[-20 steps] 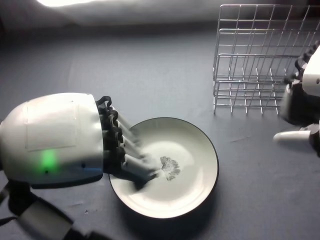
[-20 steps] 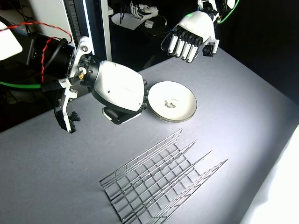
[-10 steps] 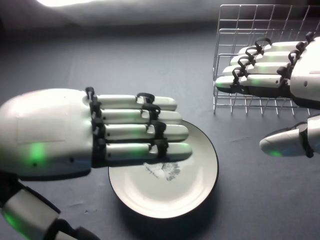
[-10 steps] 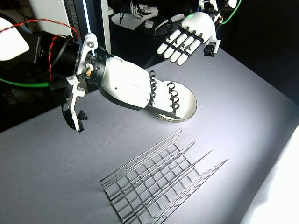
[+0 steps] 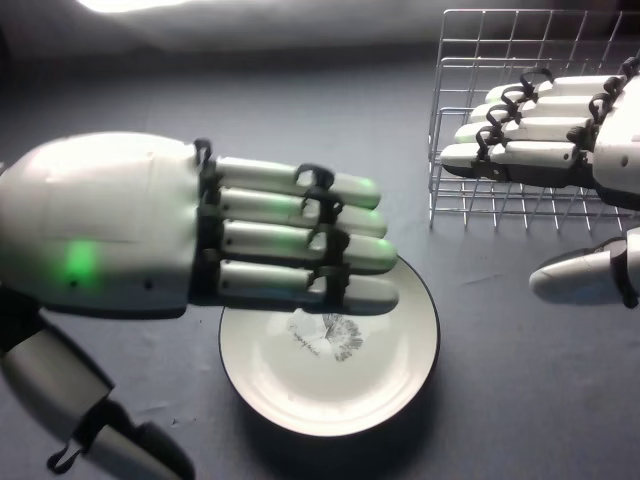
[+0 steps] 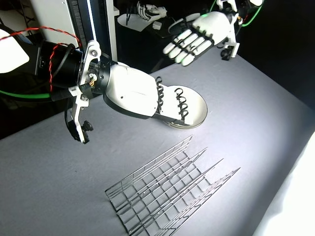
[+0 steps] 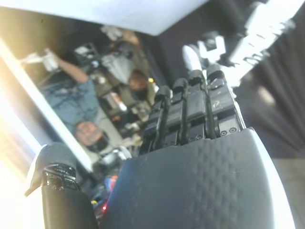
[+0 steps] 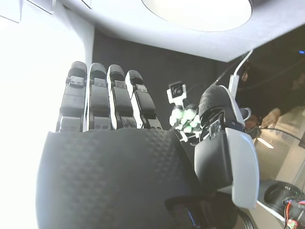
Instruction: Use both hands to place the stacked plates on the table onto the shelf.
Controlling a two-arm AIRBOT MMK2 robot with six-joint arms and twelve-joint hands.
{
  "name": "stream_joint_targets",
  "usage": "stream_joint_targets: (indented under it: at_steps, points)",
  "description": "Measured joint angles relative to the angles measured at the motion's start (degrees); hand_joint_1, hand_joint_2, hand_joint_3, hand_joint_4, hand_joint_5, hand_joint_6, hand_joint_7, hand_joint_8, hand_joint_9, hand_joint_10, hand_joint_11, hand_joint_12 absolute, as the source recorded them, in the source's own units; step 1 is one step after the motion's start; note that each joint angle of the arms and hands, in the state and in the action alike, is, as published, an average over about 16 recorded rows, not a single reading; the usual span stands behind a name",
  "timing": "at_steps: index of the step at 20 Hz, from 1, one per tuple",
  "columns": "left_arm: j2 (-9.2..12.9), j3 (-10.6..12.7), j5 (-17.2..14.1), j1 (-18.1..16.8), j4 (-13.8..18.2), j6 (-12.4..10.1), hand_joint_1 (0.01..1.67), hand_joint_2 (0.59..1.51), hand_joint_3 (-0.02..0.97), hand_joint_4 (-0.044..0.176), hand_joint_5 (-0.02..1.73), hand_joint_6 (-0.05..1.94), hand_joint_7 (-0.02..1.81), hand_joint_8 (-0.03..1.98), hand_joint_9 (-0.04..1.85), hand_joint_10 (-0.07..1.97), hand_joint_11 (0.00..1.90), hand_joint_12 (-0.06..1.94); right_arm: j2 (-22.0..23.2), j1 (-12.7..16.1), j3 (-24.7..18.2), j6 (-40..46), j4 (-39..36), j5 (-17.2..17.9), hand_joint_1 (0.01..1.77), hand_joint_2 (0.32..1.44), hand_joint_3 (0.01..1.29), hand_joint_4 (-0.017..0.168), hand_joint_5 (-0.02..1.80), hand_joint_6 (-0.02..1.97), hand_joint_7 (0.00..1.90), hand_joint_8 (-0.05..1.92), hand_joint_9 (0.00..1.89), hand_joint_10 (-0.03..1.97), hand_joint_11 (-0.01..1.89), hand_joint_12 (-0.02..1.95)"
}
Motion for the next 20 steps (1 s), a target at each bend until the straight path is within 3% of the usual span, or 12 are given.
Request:
stream_joint_targets:
  at_steps: [7,12,20]
  points:
    - [-2.8,5.4,-1.8,-2.5,9.3,-1.9,0.02,0.924,0.204,0.004,0.02,-0.01,0.02,-0.02,0.02,0.01,0.02,-0.02,0.1,-1.0,0.7,0.0,-0.6,2.0,0.02,1.22,0.05,-0.002,0.02,0.02,0.02,0.01,0.02,0.01,0.02,-0.01]
    - [-4.8,9.2,-2.8,-2.1,16.4,-3.3,0.02,0.924,0.201,0.006,0.02,-0.01,0.02,-0.01,0.01,0.01,0.02,-0.02,0.1,-1.3,0.8,-0.1,-1.0,2.6,0.02,1.22,0.04,-0.002,0.02,0.01,0.02,0.01,0.02,0.01,0.02,-0.01]
    - [-7.9,12.8,-3.0,-0.5,23.5,-6.3,0.02,0.912,0.199,0.007,0.02,-0.01,0.02,-0.02,0.02,0.01,0.02,-0.02,0.1,-1.5,0.8,-0.4,-1.3,3.7,0.02,1.22,0.04,-0.001,0.02,0.01,0.02,0.01,0.02,0.01,0.02,-0.01]
